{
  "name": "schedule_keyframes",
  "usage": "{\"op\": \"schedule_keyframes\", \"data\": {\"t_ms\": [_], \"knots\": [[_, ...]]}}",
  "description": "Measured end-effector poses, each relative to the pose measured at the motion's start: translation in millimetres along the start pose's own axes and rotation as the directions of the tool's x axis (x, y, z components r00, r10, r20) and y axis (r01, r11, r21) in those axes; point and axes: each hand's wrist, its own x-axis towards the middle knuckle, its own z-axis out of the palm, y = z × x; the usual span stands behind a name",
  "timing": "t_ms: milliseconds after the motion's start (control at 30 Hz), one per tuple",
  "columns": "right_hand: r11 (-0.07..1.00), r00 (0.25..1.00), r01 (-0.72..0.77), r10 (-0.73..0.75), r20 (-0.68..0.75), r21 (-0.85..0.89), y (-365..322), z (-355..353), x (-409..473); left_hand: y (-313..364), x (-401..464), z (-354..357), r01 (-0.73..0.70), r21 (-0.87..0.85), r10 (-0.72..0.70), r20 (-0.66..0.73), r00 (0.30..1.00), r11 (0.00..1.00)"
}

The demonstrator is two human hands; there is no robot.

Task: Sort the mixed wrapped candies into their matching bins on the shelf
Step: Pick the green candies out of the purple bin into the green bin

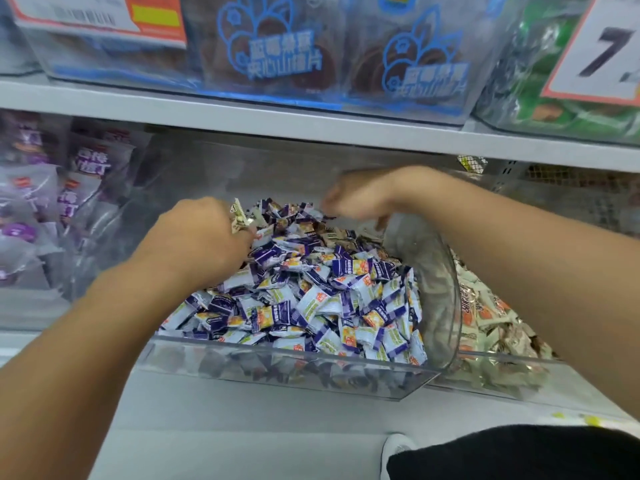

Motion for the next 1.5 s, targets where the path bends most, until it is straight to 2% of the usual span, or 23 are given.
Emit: {"op": "schedule_keyframes", "data": {"t_ms": [67,133,233,367,500,600,700,800,900,967,1067,1133,1200,1267,1300,1400,1500], "knots": [[0.979,0.980,-0.197,0.198,0.021,-0.055,5.5,8.2,-0.2,5.4,-2.9,-2.6,-0.076,-0.048,0.077,0.022,0.997,0.996],[0.954,0.947,-0.294,0.282,0.152,0.062,5.2,15.8,-3.1,11.8,-7.1,-1.0,-0.196,-0.089,0.204,0.100,0.974,0.977],[0.917,0.921,-0.318,0.239,0.307,0.240,3.3,24.7,-4.8,17.5,-10.9,7.7,-0.328,-0.140,0.352,0.208,0.913,0.934],[0.856,0.901,-0.336,0.170,0.400,0.392,4.5,35.4,2.3,15.2,-7.9,12.7,-0.358,-0.154,0.388,0.290,0.875,0.921],[0.761,0.916,-0.325,0.104,0.388,0.561,-2.1,34.6,4.2,7.6,-2.9,5.8,-0.278,-0.148,0.314,0.360,0.878,0.949],[0.712,0.943,-0.257,0.035,0.332,0.654,-12.5,29.6,1.1,1.8,-4.8,-6.5,-0.168,-0.129,0.202,0.330,0.922,0.977],[0.635,0.954,-0.188,-0.064,0.294,0.750,-25.8,24.0,-5.4,-13.8,-6.9,-18.1,-0.075,-0.097,0.099,0.273,0.957,0.992],[0.532,0.979,-0.114,-0.082,0.185,0.839,-41.6,17.4,-7.7,-36.2,-8.0,-29.3,0.070,-0.078,-0.056,0.167,0.984,0.994],[0.387,0.986,-0.045,-0.133,0.104,0.921,-59.0,12.3,-4.3,-52.9,-8.4,-34.6,0.170,-0.084,-0.170,0.005,0.985,0.982],[0.359,0.974,-0.021,-0.204,0.100,0.933,-74.9,13.7,-2.4,-55.3,-10.4,-33.3,0.198,-0.140,-0.207,-0.052,0.977,0.970],[0.434,0.939,0.018,-0.317,0.134,0.901,-91.1,18.4,-0.5,-49.1,-14.2,-29.6,0.150,-0.176,-0.168,-0.096,0.981,0.973],[0.543,0.930,0.129,-0.357,0.090,0.830,-85.4,17.2,-4.2,-42.8,-17.7,-28.1,0.081,-0.171,-0.094,-0.067,0.993,0.982],[0.738,0.952,0.254,-0.304,-0.028,0.625,-67.2,13.0,-12.3,-38.7,-19.8,-26.7,0.001,-0.137,-0.004,-0.024,1.000,0.991],[0.906,0.977,0.205,-0.169,-0.129,0.371,-45.8,10.7,-20.5,-36.3,-21.2,-25.3,-0.057,-0.099,0.057,-0.006,0.998,0.993],[0.948,0.983,0.143,-0.103,-0.151,0.286,-34.5,11.0,-22.6,-35.7,-20.6,-24.8,-0.077,-0.087,0.076,-0.009,0.997,0.993],[0.990,1.000,-0.026,0.028,-0.012,0.141,-11.6,12.8,-35.6,-31.9,-18.2,-21.9,-0.106,-0.115,0.107,0.004,0.994,0.988],[0.992,0.985,-0.074,0.057,0.161,0.102,-8.2,16.9,-53.1,-20.6,-18.4,-11.8,-0.245,-0.206,0.265,0.074,0.961,0.947]]}}
